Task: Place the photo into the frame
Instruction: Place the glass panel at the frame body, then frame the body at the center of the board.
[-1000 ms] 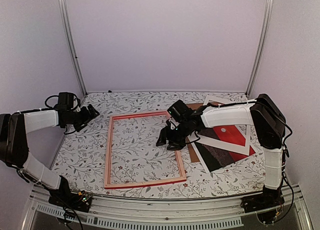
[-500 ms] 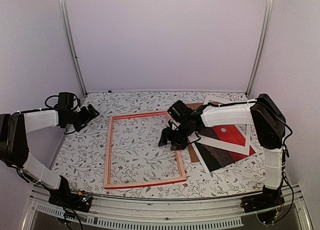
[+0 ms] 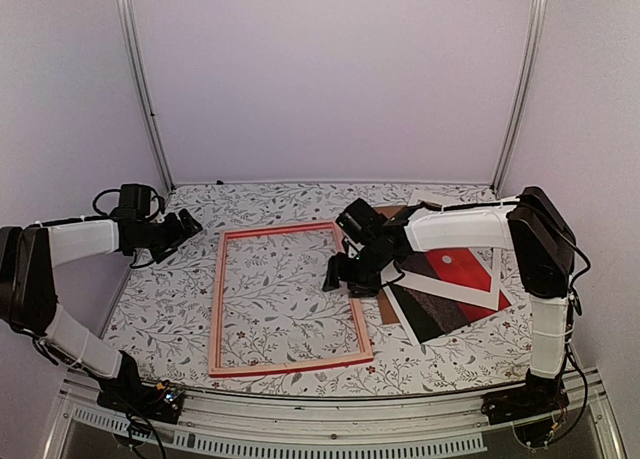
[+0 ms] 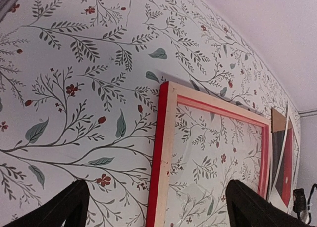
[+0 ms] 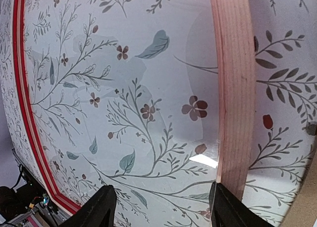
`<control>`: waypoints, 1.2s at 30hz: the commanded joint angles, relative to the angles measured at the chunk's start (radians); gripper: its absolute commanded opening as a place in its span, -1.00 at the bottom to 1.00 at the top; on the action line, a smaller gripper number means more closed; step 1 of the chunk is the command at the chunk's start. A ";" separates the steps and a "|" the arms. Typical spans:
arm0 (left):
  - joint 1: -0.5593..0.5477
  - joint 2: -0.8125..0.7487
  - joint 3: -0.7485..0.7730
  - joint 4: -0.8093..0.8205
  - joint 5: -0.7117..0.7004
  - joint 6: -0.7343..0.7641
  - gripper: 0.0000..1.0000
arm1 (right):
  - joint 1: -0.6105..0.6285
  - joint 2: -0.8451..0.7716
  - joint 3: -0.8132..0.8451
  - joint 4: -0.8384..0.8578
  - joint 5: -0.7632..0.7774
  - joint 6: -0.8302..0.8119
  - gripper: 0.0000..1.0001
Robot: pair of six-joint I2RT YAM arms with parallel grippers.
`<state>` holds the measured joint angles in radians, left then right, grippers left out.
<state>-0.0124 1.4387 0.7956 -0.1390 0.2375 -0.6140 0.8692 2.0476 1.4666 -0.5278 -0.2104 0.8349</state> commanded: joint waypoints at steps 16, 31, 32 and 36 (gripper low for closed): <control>-0.077 0.004 -0.016 -0.009 -0.056 0.036 0.97 | -0.066 -0.070 0.011 -0.052 0.120 -0.103 0.32; -0.126 0.031 -0.030 -0.002 -0.088 0.033 0.96 | -0.098 0.094 0.123 -0.044 0.119 -0.185 0.11; -0.131 0.030 -0.032 -0.003 -0.095 0.034 0.96 | -0.098 0.097 0.128 -0.045 0.126 -0.187 0.09; -0.150 0.039 -0.037 -0.003 -0.110 0.034 0.96 | -0.098 0.121 0.133 -0.053 0.141 -0.195 -0.02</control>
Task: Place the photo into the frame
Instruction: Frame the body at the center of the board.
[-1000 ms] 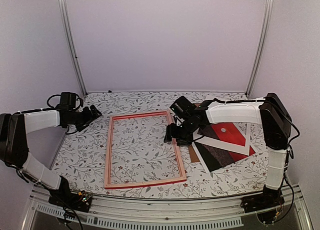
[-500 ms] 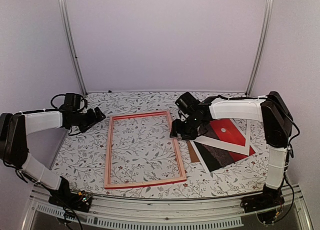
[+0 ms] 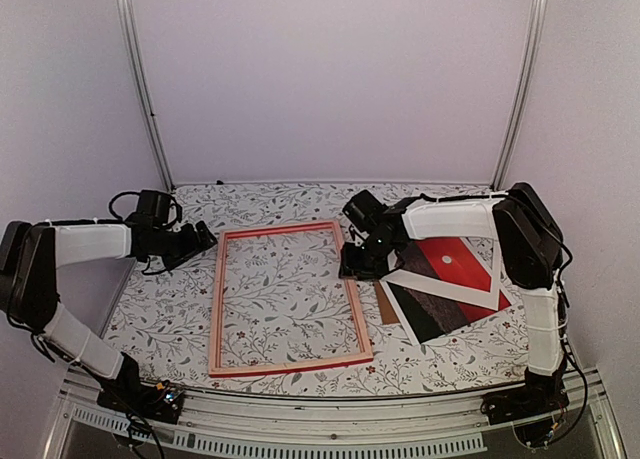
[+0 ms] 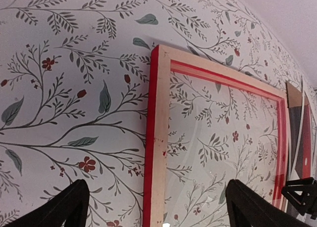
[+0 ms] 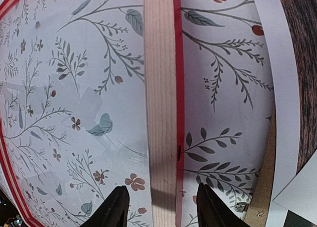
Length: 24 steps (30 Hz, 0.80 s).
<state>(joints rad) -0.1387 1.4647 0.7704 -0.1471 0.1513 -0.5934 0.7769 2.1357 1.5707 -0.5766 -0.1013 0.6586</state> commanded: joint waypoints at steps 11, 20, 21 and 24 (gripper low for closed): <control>-0.086 0.062 -0.022 0.019 -0.077 0.017 0.97 | 0.005 0.051 0.023 -0.014 0.055 -0.022 -0.25; -0.137 0.111 -0.019 0.006 -0.126 0.035 0.96 | 0.036 0.062 0.026 -0.046 0.093 0.001 -0.31; -0.142 0.114 -0.019 0.006 -0.133 0.037 0.96 | 0.037 0.062 0.026 -0.052 0.096 0.002 -0.31; -0.158 0.126 -0.017 -0.001 -0.148 0.042 0.96 | 0.039 0.062 0.029 -0.068 0.135 0.004 -0.32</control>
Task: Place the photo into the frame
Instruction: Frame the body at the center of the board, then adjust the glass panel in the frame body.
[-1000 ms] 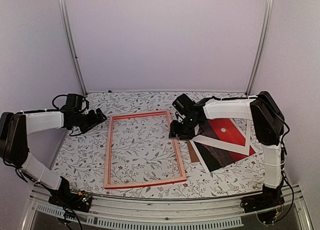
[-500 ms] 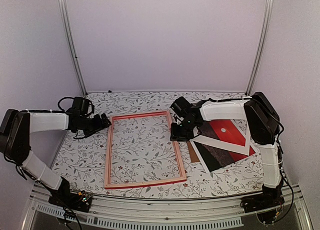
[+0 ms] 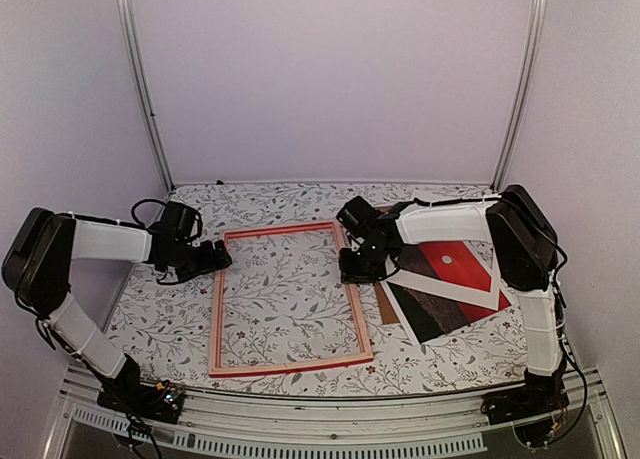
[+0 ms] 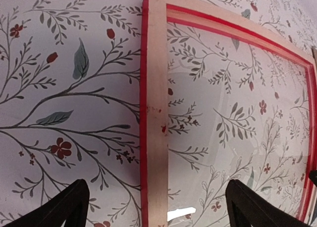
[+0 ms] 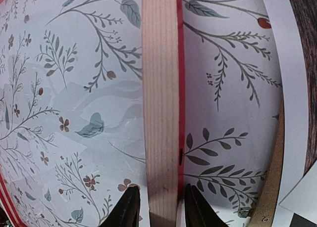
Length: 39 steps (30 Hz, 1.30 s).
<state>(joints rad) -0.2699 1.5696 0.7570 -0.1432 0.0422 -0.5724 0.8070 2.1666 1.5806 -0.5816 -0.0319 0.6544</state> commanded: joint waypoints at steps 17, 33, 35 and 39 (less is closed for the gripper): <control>-0.111 0.085 0.048 -0.055 -0.146 0.057 0.88 | 0.038 -0.025 -0.040 -0.087 0.136 0.044 -0.52; -0.133 0.108 0.110 -0.081 -0.179 0.072 0.87 | 0.037 -0.095 -0.059 -0.101 0.163 0.083 -0.25; -0.133 0.101 0.109 -0.082 -0.184 0.073 0.88 | 0.008 -0.104 -0.050 -0.077 0.150 0.070 -0.13; -0.133 0.094 0.111 -0.084 -0.189 0.072 0.91 | -0.037 -0.087 -0.004 -0.040 0.119 0.033 0.00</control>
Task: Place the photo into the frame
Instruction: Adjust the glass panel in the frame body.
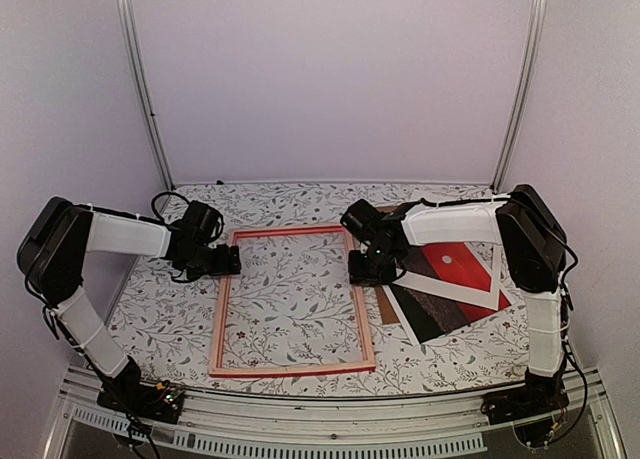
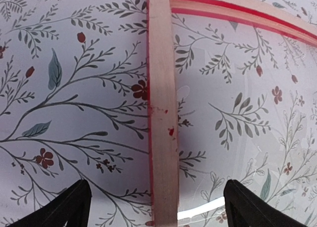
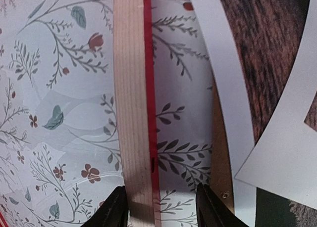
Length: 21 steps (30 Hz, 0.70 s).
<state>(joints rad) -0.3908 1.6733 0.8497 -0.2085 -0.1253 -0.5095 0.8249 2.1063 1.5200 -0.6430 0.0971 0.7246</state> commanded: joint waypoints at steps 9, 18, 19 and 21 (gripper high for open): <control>-0.012 -0.021 0.022 -0.022 -0.025 0.009 0.93 | -0.133 0.075 0.240 0.072 -0.033 -0.138 0.06; -0.012 -0.020 0.038 -0.029 -0.023 0.011 0.93 | -0.167 0.220 0.425 0.075 -0.033 -0.185 0.10; -0.012 -0.021 0.038 -0.029 -0.021 0.011 0.93 | -0.168 0.234 0.446 0.074 -0.033 -0.188 0.11; -0.013 -0.018 0.036 -0.027 -0.021 0.011 0.94 | -0.168 0.268 0.485 0.077 -0.027 -0.199 0.11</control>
<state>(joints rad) -0.3912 1.6703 0.8650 -0.2268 -0.1429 -0.5076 0.6643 2.3089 1.9301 -0.5751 0.0681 0.5602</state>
